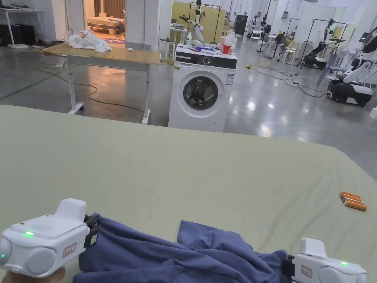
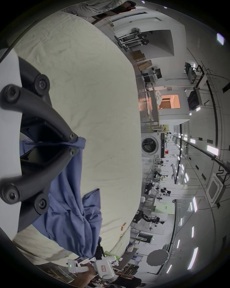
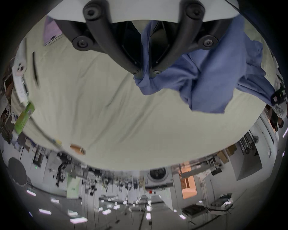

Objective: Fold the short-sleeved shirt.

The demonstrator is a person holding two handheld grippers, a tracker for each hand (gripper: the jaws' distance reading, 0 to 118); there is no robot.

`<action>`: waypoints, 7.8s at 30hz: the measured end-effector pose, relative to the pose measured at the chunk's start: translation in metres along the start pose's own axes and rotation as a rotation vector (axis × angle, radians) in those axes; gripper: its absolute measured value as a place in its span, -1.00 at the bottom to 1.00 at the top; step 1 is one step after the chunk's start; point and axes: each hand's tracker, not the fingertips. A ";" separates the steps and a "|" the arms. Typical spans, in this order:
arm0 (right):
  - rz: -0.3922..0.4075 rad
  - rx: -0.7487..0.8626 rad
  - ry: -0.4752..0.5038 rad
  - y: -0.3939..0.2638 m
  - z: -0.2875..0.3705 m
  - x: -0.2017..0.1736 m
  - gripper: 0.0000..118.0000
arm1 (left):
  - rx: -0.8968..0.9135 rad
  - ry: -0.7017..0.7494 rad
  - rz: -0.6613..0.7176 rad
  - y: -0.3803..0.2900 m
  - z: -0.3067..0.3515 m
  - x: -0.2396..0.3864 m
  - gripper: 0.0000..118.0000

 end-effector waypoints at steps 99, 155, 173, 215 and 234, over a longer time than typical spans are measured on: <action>0.164 0.438 -0.181 -0.070 0.156 -0.044 0.12 | 0.129 0.281 0.145 -0.088 0.145 -0.043 -0.07; 0.180 0.443 0.059 -0.014 0.080 -0.190 -1.00 | -0.327 0.350 0.345 -0.135 0.099 -0.079 -0.66; 0.399 -0.060 0.108 0.096 -0.104 -0.165 0.26 | -0.155 0.185 0.429 -0.112 0.148 -0.093 -1.00; 0.152 0.562 -0.049 0.239 0.167 -0.059 -0.96 | 0.290 0.133 0.120 0.128 0.127 -0.069 -1.00; 0.095 0.717 -0.166 0.385 0.236 -0.017 -0.96 | 0.426 0.166 -0.038 0.386 0.097 -0.065 -1.00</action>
